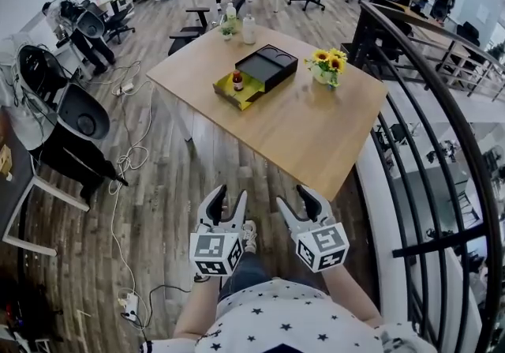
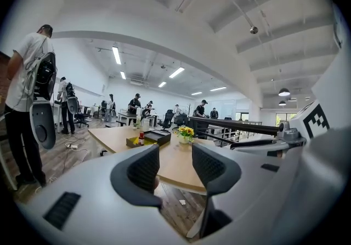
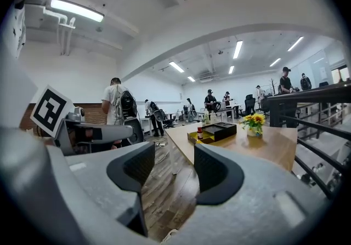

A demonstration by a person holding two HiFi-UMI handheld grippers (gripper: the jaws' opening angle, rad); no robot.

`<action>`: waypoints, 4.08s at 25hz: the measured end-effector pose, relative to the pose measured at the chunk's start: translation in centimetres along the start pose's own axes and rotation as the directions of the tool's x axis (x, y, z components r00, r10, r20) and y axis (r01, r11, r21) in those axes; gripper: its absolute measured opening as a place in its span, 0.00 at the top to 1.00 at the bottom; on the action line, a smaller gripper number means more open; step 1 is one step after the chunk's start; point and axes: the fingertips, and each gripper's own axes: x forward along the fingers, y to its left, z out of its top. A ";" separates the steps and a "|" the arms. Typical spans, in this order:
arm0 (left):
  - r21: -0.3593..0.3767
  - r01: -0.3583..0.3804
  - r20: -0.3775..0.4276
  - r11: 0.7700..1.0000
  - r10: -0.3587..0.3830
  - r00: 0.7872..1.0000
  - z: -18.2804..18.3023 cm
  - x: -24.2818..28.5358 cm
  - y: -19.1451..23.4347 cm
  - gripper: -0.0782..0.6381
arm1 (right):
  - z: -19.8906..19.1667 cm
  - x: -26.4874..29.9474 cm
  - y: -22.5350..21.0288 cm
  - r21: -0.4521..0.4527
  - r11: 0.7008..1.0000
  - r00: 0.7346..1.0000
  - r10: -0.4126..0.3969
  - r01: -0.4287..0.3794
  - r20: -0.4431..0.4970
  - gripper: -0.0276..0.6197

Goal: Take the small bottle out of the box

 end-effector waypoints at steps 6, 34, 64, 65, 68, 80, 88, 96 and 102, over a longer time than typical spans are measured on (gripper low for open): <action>-0.004 0.006 0.002 1.000 -0.006 1.000 1.3 5.2 3.5 0.63 | 1.9 5.6 -2.4 -0.006 1.000 1.000 -0.002 0.002 0.013 0.64; 0.020 0.086 -0.030 0.996 -0.086 0.996 6.4 27.4 17.9 0.61 | 7.6 28.2 -10.4 0.014 0.996 0.996 -0.091 0.091 0.018 0.64; 0.029 0.070 -0.255 0.997 -0.061 0.965 -0.8 50.2 22.9 0.60 | 5.6 39.8 -20.9 0.106 0.989 0.992 -0.090 0.099 -0.084 0.64; 0.029 0.070 -0.263 0.997 -0.060 0.963 -1.1 50.6 23.0 0.60 | 5.5 40.1 -21.2 0.110 0.989 0.992 -0.087 0.096 -0.086 0.64; 0.033 0.062 -0.285 0.998 -0.050 0.957 -1.6 51.9 23.3 0.60 | 5.3 40.8 -21.9 0.116 0.989 0.992 -0.086 0.096 -0.091 0.64; 0.023 0.014 -0.349 1.000 -0.005 0.937 -3.7 55.1 25.0 0.60 | 4.1 42.1 -23.5 0.144 0.985 0.990 -0.080 0.096 -0.113 0.64; 0.062 -0.032 -0.316 0.998 0.050 0.947 -3.6 56.0 25.6 0.66 | 3.5 42.4 -24.4 0.146 0.984 0.989 -0.087 0.105 -0.123 0.64; 0.084 -0.029 -0.296 0.996 0.053 0.954 -3.3 55.7 25.7 0.70 | 3.3 42.0 -24.2 0.144 0.983 0.987 -0.095 0.114 -0.133 0.64; 0.074 -0.022 -0.282 0.997 0.042 0.959 -2.7 54.7 25.4 0.70 | 3.5 41.3 -23.7 0.140 0.983 0.987 -0.103 0.120 -0.122 0.64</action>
